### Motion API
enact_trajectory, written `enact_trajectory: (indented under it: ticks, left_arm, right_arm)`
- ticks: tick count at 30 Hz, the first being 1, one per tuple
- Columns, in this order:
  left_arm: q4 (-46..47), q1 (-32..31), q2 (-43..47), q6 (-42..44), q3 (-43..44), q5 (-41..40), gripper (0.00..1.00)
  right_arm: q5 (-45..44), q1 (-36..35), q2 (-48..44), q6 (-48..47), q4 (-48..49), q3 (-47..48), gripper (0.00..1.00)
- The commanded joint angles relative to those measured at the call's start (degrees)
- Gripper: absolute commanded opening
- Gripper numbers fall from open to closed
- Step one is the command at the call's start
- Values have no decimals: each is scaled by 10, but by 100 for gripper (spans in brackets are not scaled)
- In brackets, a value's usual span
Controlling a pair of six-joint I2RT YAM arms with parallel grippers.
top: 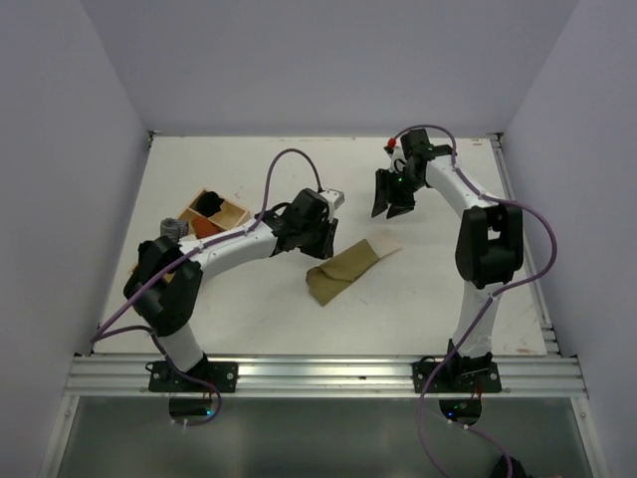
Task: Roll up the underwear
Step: Fold the underwear
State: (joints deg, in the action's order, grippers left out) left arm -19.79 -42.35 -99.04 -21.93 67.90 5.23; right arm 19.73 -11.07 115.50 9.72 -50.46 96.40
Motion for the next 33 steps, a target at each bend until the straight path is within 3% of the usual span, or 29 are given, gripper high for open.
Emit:
enact_trajectory:
  ticks: [1,4,8,11,13,17,19,21,26,33]
  left_arm:
    - [-41,-1,50,-58,-25,-15,31]
    - [-45,-2,84,-97,-65,13,28]
    - [-5,-7,117,-123,-126,32,27]
    - [-11,-3,117,-103,-117,-21,26]
    - [-10,11,105,-95,-86,-19,25]
    - [-2,28,64,-76,-17,6,15]
    - [12,39,40,-75,15,30,8]
    - [33,47,15,-72,31,62,1]
    - [93,54,-44,-48,35,205,0]
    - [141,53,-46,-29,-72,207,0]
  right_arm:
    - [8,-15,-2,-22,-14,35,51]
    - [-4,-16,24,-23,-51,63,49]
    - [0,-25,4,-13,-33,32,47]
    - [-6,-55,-17,-8,-20,4,45]
    - [41,-78,-30,22,3,-31,42]
    - [93,-106,-43,84,86,-98,17]
    - [109,-112,-52,105,115,-134,11]
    - [121,-113,-56,119,132,-165,8]
    - [124,-113,-53,119,146,-196,4]
    - [122,-113,-34,128,160,-214,2]
